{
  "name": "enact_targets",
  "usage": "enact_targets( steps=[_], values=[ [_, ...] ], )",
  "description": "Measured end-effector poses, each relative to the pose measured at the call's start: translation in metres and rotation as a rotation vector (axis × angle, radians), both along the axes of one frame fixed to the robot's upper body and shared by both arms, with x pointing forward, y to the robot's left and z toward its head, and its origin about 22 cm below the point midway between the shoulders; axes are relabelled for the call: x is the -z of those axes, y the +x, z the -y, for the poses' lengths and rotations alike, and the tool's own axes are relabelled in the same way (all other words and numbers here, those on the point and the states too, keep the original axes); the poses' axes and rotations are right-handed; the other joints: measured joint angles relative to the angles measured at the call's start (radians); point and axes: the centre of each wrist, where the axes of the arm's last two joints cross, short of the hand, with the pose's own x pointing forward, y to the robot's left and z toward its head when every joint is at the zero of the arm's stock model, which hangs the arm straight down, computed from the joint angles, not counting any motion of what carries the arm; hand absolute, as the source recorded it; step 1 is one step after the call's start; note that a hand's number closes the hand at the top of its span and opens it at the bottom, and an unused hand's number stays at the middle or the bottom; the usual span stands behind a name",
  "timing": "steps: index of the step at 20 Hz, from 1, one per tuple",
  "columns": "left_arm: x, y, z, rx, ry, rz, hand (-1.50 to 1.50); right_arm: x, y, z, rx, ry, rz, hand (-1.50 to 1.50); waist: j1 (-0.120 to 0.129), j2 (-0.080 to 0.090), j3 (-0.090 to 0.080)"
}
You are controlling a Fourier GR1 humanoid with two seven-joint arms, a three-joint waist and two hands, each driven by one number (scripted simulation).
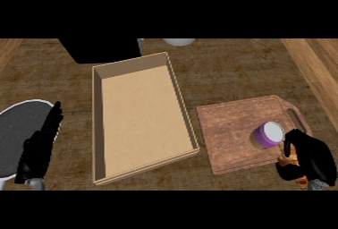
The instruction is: Pick the croissant from the cutting board and place it in the cardboard box
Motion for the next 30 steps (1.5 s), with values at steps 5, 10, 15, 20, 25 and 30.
enact_targets(
  steps=[5, 10, 15, 20, 25, 30],
  values=[
    [-0.001, 0.002, 0.005, 0.015, -0.004, 0.004, 0.0, -0.04, 0.001, -0.077, 0.007, 0.107, 0.199, 1.5, 0.019, 0.004, 0.01],
    [0.002, 0.001, 0.01, 0.045, -0.006, 0.011, 0.0, -0.1, -0.011, -0.145, -0.067, 0.24, 0.387, 1.5, 0.047, 0.011, 0.014],
    [-0.001, 0.007, 0.014, 0.065, -0.015, 0.02, 0.0, -0.152, -0.03, -0.204, -0.121, 0.308, 0.473, 1.5, 0.068, 0.02, 0.016],
    [-0.007, 0.016, 0.022, 0.079, -0.011, 0.03, 0.0, -0.187, -0.023, -0.248, -0.149, 0.323, 0.504, 1.5, 0.083, 0.026, 0.017],
    [-0.008, 0.021, 0.022, 0.088, -0.007, 0.033, 0.0, -0.205, 0.005, -0.279, -0.193, 0.295, 0.502, 1.5, 0.095, 0.029, 0.017],
    [-0.006, 0.02, 0.027, 0.093, -0.012, 0.034, 0.0, -0.212, 0.053, -0.296, -0.181, 0.28, 0.441, 1.5, 0.105, 0.033, 0.018]
  ],
)
